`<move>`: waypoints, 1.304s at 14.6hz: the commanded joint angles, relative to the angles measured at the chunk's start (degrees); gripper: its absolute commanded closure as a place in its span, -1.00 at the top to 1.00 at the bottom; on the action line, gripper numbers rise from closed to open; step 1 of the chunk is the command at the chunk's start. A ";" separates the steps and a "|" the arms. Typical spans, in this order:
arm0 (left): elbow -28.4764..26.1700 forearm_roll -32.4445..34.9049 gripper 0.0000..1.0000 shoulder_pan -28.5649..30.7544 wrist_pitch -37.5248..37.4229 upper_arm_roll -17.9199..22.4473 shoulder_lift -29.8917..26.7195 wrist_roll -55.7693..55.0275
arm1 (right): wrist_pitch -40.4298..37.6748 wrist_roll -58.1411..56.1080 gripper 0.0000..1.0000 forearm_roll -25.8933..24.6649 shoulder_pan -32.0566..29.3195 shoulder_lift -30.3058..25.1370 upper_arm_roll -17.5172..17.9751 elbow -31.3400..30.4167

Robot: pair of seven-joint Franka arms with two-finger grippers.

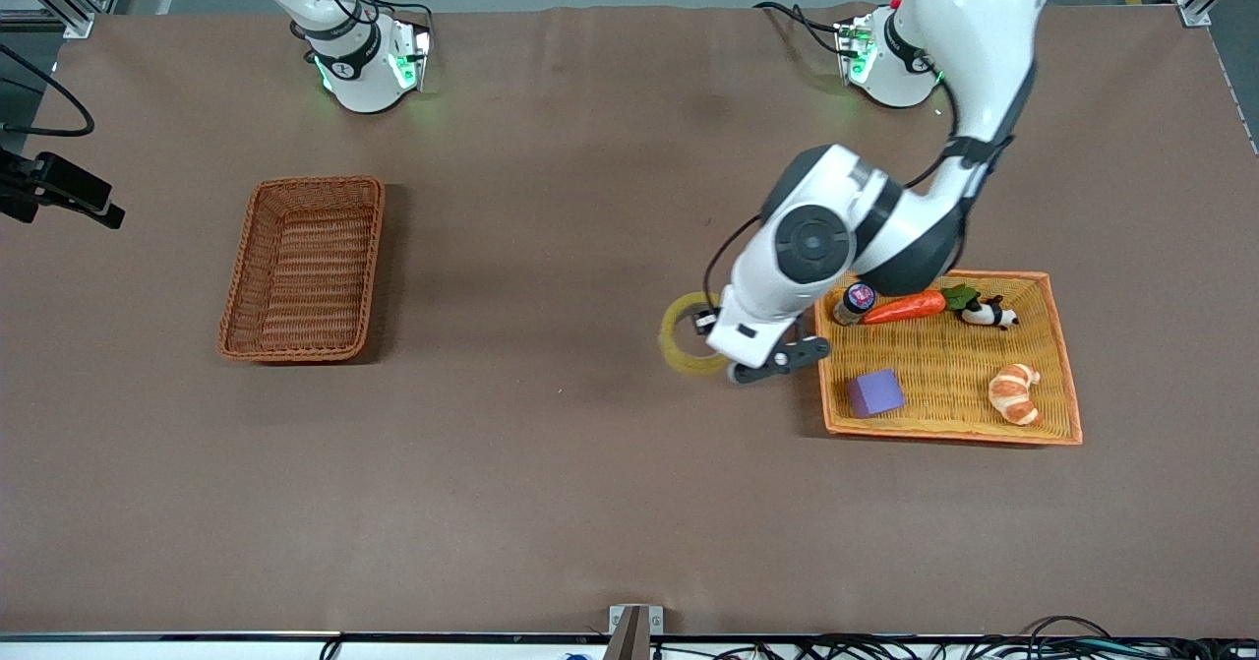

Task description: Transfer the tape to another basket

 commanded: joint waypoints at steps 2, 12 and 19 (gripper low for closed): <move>4.28 0.95 -1.00 -9.81 8.30 3.98 6.81 -10.01 | -0.06 -0.95 1.00 0.76 -0.96 -0.18 0.56 0.38; 4.29 0.60 -0.71 -20.04 18.96 9.80 14.91 -16.62 | 0.11 -0.69 1.00 1.81 -0.26 0.61 0.82 0.38; 4.11 0.87 1.00 -19.95 18.78 9.88 14.30 -16.62 | 5.20 0.01 1.00 2.87 7.02 6.58 1.70 0.21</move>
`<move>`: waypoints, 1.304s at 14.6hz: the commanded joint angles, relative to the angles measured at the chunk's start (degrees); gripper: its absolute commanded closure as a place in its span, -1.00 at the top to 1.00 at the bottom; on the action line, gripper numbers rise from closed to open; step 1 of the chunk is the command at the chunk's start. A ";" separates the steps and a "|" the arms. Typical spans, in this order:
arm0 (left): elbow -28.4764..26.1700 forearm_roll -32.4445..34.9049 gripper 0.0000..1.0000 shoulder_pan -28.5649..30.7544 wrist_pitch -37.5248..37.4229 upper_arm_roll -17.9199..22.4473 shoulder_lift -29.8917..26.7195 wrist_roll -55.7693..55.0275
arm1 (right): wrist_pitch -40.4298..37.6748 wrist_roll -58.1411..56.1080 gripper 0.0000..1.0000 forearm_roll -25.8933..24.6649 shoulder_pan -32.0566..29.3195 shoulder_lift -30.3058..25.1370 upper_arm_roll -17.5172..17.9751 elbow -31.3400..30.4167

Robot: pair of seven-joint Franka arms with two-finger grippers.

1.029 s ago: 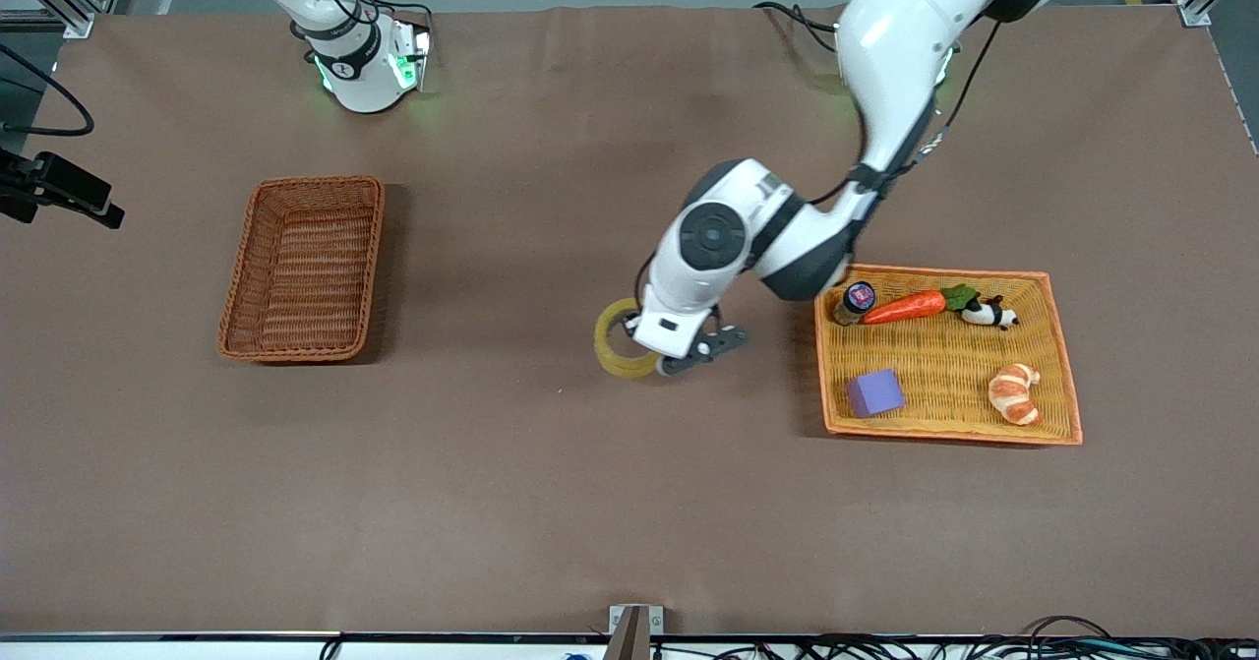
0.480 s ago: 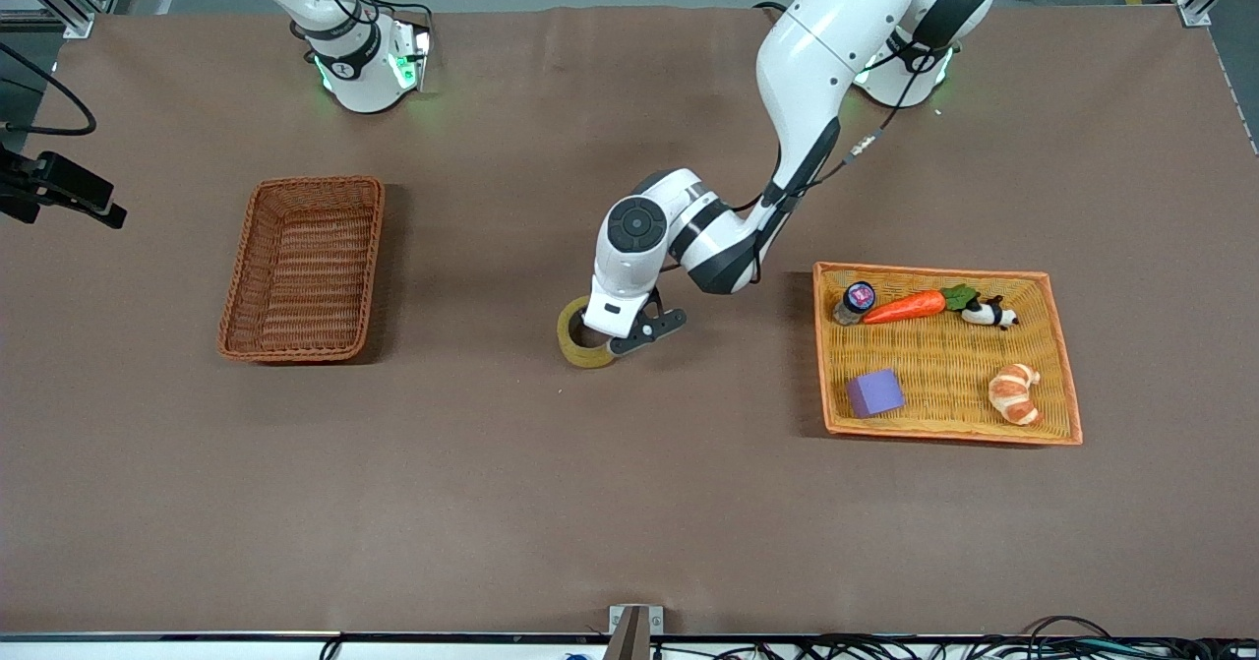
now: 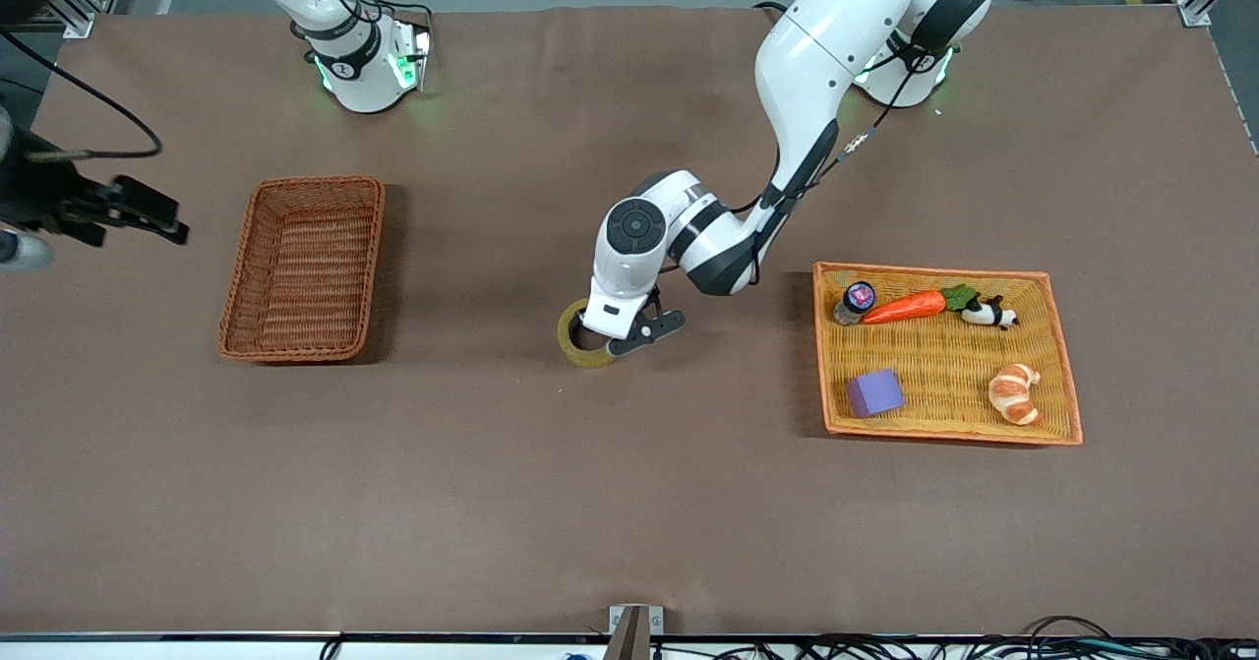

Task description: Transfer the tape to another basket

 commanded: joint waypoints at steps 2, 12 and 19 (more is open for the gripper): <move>0.86 1.04 1.00 0.10 -1.13 0.41 -2.18 0.01 | 4.68 1.69 1.00 0.81 5.60 4.13 -0.12 0.15; 0.16 7.98 1.00 18.71 -27.92 0.06 -25.82 17.81 | 24.34 25.66 1.00 -3.74 12.63 15.81 12.53 -8.28; -13.36 -1.32 1.00 39.80 -31.54 -0.81 -43.65 51.55 | 39.21 42.55 1.00 -15.88 22.13 31.02 13.07 -8.65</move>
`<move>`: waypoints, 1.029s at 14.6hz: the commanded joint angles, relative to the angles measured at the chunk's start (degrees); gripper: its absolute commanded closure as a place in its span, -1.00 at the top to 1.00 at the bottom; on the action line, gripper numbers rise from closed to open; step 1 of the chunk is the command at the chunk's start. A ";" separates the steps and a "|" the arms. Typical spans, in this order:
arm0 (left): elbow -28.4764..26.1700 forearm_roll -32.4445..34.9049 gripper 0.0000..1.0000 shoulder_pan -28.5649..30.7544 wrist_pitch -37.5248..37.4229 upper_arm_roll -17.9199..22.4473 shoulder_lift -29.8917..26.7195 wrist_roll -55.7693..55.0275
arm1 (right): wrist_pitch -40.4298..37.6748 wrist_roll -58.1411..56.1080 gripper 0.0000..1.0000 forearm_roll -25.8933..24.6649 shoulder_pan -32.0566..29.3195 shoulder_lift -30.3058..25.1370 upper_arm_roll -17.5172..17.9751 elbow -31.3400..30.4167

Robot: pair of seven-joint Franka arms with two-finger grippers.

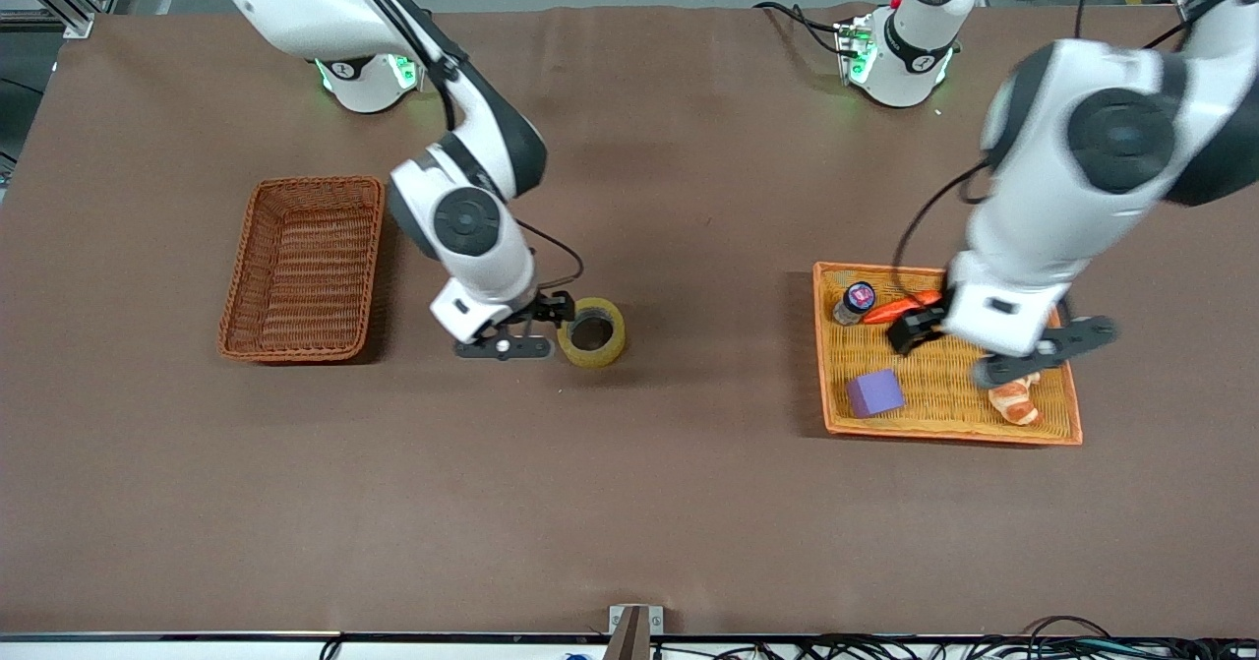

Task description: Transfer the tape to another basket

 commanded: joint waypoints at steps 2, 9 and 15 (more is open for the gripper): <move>-11.20 -7.98 1.00 10.92 -0.90 -0.85 -14.05 19.32 | 4.07 6.54 1.00 -5.39 2.31 4.65 0.21 0.76; -4.02 -0.98 1.00 14.29 -11.09 -0.94 -15.84 30.79 | 6.88 8.92 0.99 -11.11 3.11 7.91 0.12 0.41; -6.73 -3.53 1.00 8.51 -13.47 0.55 -18.20 28.79 | 7.07 9.98 -0.52 -12.26 2.67 8.18 0.21 0.67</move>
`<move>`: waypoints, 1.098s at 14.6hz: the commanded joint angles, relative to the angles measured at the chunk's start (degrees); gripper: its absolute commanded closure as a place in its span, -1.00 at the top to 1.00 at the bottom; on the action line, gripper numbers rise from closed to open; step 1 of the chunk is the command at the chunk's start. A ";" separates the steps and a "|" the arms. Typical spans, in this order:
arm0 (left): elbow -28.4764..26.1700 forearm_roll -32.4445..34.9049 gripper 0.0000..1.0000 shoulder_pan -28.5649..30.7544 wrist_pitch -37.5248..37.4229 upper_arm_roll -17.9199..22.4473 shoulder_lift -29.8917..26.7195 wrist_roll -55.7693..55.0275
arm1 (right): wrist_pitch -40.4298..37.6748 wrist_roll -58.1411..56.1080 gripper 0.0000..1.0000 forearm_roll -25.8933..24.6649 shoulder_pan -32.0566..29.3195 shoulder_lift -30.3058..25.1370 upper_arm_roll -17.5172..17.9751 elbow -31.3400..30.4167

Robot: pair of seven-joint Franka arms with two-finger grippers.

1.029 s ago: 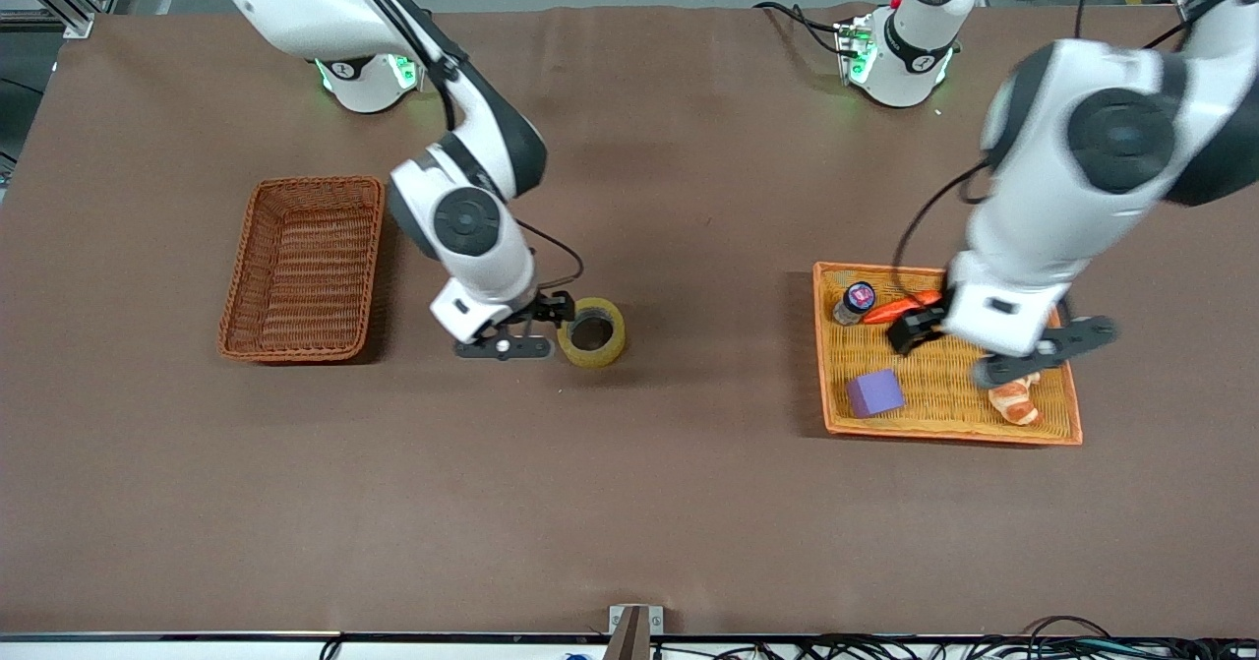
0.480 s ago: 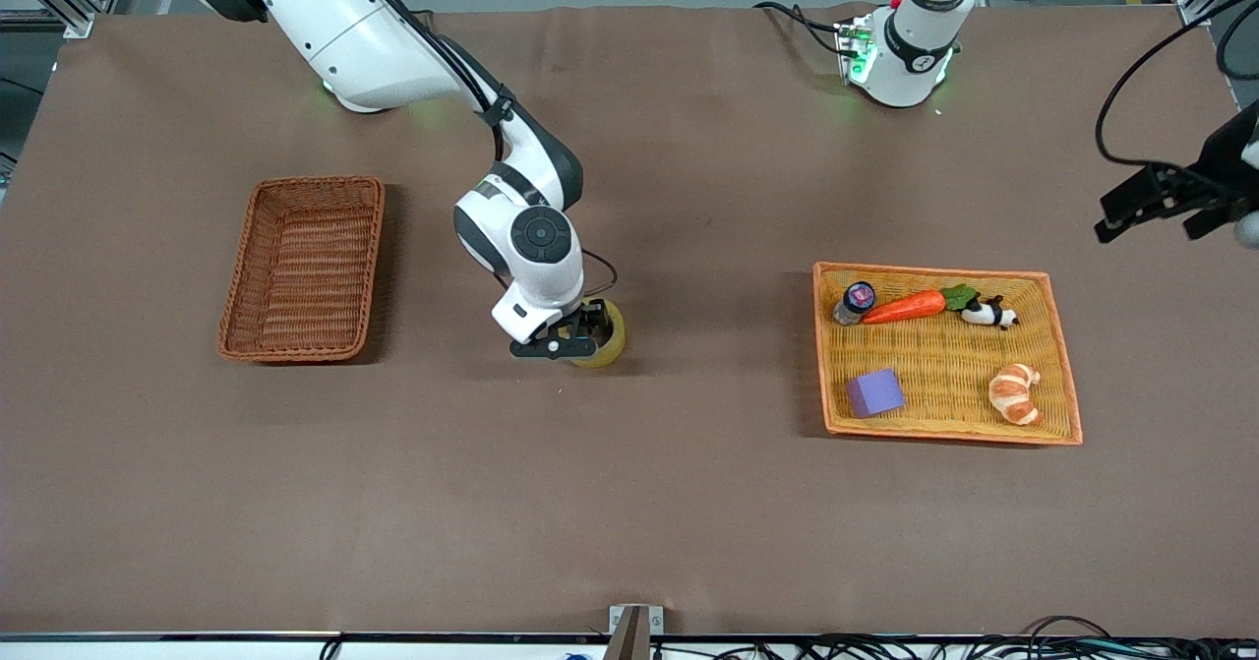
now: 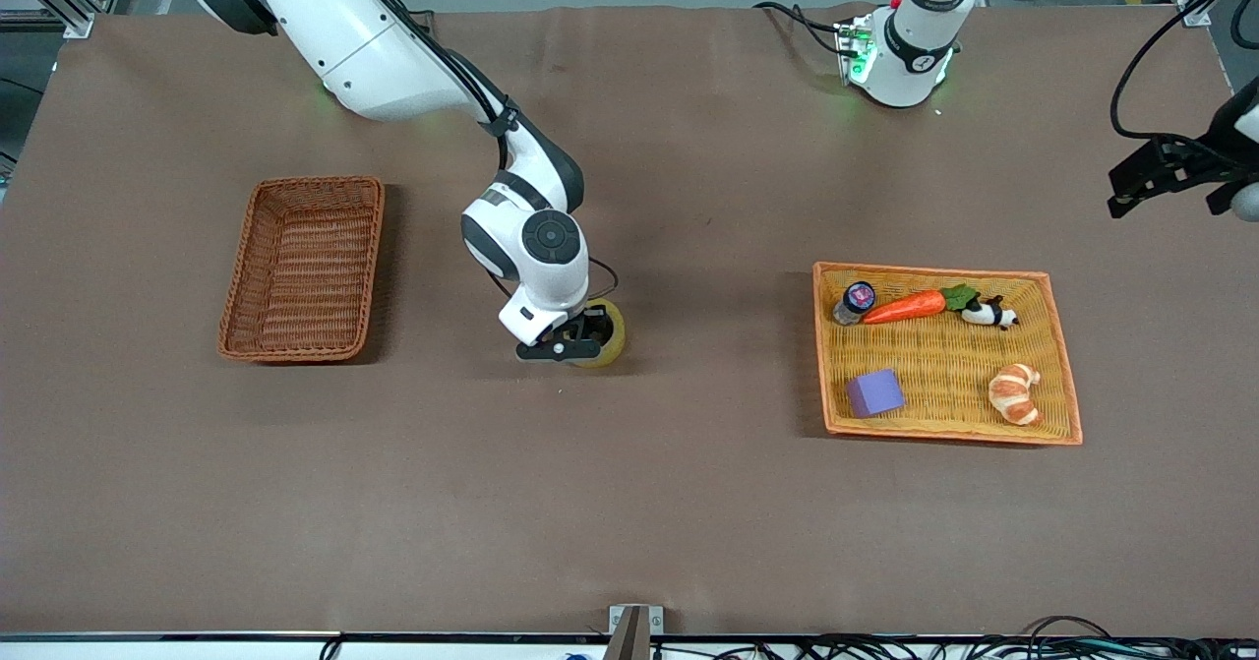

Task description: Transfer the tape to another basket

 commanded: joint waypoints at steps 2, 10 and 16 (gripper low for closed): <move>-2.72 -2.64 1.00 -6.37 -1.85 3.47 -2.61 -7.50 | -0.38 5.54 -0.85 -1.75 -0.14 -0.08 0.25 0.53; -4.04 -3.97 1.00 -5.95 -1.59 3.84 -2.79 -7.00 | -14.50 5.48 -0.99 -0.08 -4.96 -10.51 2.09 1.15; -4.04 -6.61 1.00 -3.42 -1.59 3.93 -2.79 -1.75 | -25.70 -19.61 -0.99 9.14 -21.03 -29.58 3.15 -7.00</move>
